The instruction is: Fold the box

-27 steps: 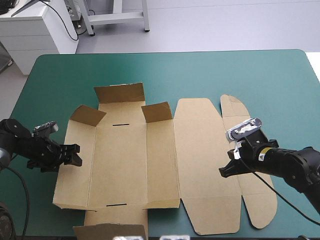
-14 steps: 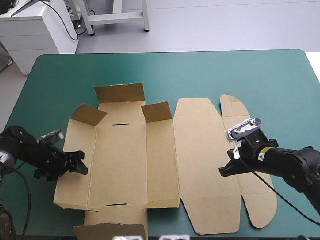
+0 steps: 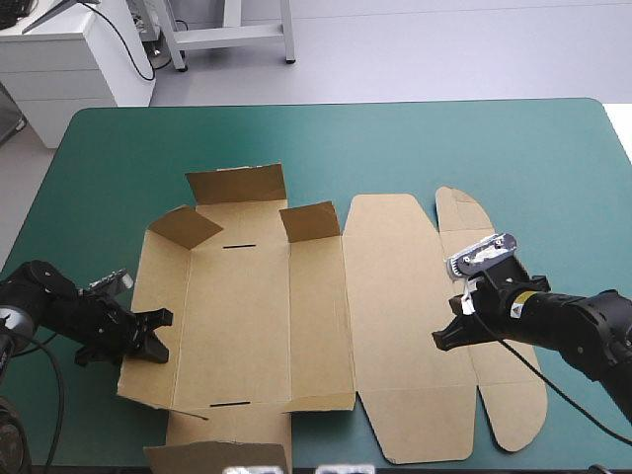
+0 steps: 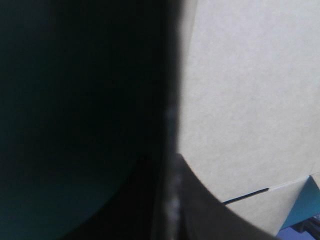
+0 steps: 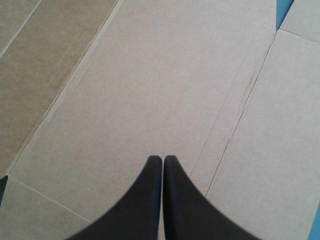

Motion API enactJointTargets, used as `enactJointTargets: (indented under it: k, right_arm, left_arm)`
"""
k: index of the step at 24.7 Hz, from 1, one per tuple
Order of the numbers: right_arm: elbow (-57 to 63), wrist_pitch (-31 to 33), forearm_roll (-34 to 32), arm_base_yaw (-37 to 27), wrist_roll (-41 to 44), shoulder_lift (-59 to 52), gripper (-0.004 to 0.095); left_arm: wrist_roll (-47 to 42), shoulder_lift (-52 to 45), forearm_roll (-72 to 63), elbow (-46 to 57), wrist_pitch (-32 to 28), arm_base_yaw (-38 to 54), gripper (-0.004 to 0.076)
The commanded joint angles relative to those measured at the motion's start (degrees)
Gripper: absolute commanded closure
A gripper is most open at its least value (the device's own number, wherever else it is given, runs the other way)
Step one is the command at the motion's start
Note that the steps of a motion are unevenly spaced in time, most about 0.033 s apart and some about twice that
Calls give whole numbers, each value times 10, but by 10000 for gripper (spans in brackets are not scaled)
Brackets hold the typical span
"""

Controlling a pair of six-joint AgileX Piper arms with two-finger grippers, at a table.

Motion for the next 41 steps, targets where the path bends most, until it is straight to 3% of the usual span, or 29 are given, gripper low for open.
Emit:
enactJointTargets:
  k: [1,8,11,15,22,28,31,37,41]
  right_arm:
    - [-13,-24,5,-3,-6,-8,910]
    - [-13,-21,5,-3,-6,-8,910]
    - [-13,-21,5,-3,-6,-8,910]
    - [-13,-19,5,-3,-3,-8,910]
    - [-13,-9,5,-3,-1,-7,910]
    - [-13,-3,4,-3,2,-7,910]
    - [-13,-3,4,-3,2,-7,910]
    - [-13,-3,4,-3,6,-7,910]
    - [-13,-3,2,-3,15,-7,910]
  left_arm:
    - [10,-20,-65,-9,-15,-3,731]
    - [40,-20,-113,-28,17,-3,731]
    - [46,-20,-109,-75,56,-3,731]
    - [32,-22,-67,-152,56,-13,731]
    - [31,-6,189,-334,52,-204,731]
    - [65,90,380,-463,47,-375,731]
    - [65,121,493,-478,-3,-442,731]
    - [37,135,617,-476,-176,-537,731]
    - [-24,135,701,-476,-215,-574,731]
